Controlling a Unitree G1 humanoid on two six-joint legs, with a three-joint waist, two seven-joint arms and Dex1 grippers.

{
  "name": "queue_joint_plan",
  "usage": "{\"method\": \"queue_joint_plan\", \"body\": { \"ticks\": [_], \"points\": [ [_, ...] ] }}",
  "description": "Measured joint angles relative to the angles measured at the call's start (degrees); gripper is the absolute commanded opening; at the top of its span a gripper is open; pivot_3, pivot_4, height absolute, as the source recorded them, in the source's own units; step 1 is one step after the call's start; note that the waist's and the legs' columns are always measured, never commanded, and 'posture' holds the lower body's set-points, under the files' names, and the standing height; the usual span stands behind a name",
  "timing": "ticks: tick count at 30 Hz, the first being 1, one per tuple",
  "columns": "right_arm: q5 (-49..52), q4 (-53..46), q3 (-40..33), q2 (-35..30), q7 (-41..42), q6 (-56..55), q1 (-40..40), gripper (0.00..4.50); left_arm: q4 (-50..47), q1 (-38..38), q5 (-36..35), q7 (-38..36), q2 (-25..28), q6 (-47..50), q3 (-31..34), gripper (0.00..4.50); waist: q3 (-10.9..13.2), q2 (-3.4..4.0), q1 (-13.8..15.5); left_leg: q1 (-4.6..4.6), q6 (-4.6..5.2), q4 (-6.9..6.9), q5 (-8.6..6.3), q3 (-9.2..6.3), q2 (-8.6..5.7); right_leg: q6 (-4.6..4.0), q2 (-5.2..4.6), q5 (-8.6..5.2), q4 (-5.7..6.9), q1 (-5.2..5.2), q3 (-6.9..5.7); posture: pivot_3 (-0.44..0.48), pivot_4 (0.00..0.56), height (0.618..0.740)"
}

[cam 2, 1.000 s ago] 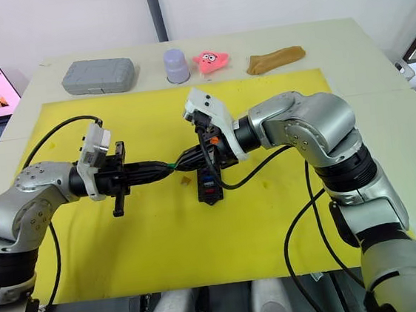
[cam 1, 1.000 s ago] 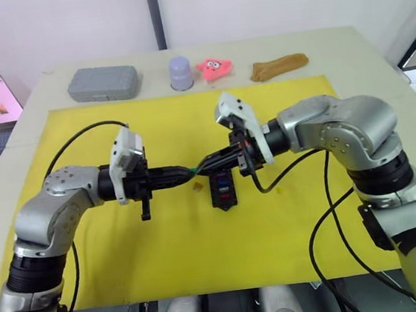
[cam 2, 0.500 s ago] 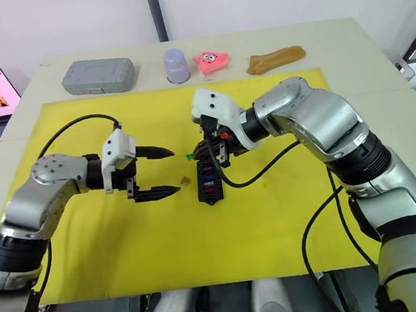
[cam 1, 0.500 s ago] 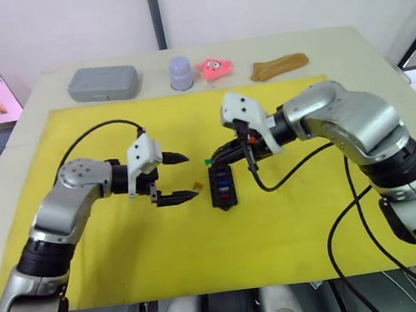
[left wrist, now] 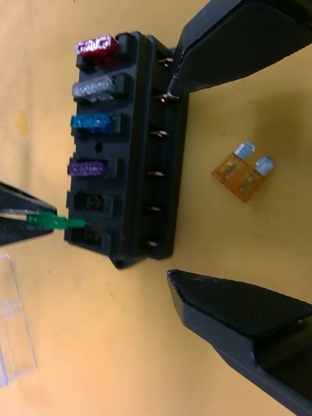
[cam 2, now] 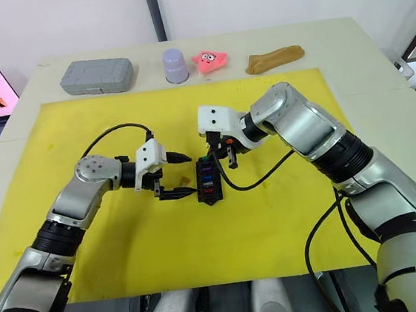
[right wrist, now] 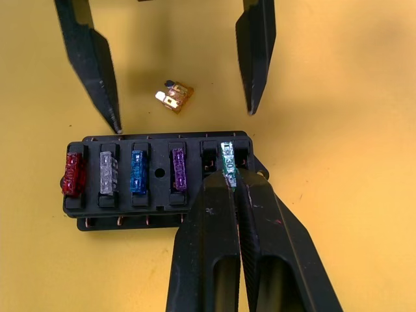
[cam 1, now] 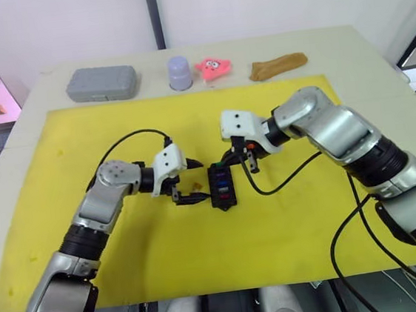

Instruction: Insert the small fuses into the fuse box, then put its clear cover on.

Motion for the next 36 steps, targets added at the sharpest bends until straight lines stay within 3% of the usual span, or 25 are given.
{"method": "queue_joint_plan", "body": {
  "ticks": [36],
  "points": [
    [-1.12,-1.99,-1.73,1.31,-0.03,2.43,2.76,0.0,-2.11,0.09,0.45,-0.8,-0.15,0.81,0.01,4.45,0.0,0.0,0.0,0.01,0.0,0.02,0.0,-0.01,0.0,0.0,-0.01,0.0,0.03,0.01,0.0,0.0,0.15,0.74]
  ]
}}
